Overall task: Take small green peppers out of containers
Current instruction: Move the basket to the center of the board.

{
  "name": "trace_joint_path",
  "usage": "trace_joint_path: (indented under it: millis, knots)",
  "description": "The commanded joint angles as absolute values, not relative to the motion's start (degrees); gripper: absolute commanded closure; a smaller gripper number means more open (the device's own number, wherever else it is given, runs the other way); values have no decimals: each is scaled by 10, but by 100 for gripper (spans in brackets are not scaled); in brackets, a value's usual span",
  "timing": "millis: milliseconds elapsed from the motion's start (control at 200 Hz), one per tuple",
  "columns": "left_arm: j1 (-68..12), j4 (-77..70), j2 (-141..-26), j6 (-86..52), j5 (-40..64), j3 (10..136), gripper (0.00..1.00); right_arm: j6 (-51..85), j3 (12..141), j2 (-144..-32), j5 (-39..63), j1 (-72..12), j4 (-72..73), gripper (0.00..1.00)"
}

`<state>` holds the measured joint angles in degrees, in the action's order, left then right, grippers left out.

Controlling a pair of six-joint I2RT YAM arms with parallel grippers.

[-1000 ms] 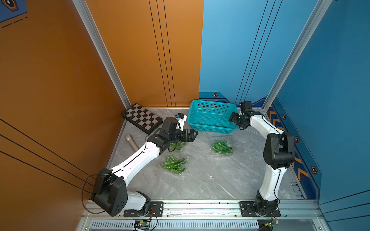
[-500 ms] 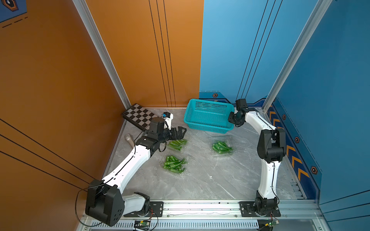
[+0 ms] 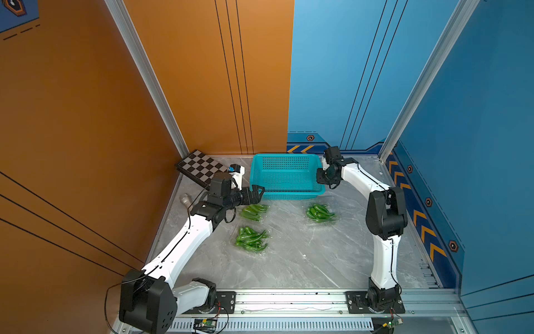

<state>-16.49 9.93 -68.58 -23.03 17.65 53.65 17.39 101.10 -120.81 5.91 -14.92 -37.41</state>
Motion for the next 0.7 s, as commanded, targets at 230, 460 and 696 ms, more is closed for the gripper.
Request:
trace_joint_path:
  millis: [230,460,696]
  knots:
    - [-158,127,-649,-232,187,518,1,162,979,-1164,51,-205,-416,96]
    - [-153,132,-640,-229,189,513,1,174,971,-1159,29,-208,-404,86]
    - [-154,139,-657,-235,194,519,1,164,987,-1159,44,-189,-384,45]
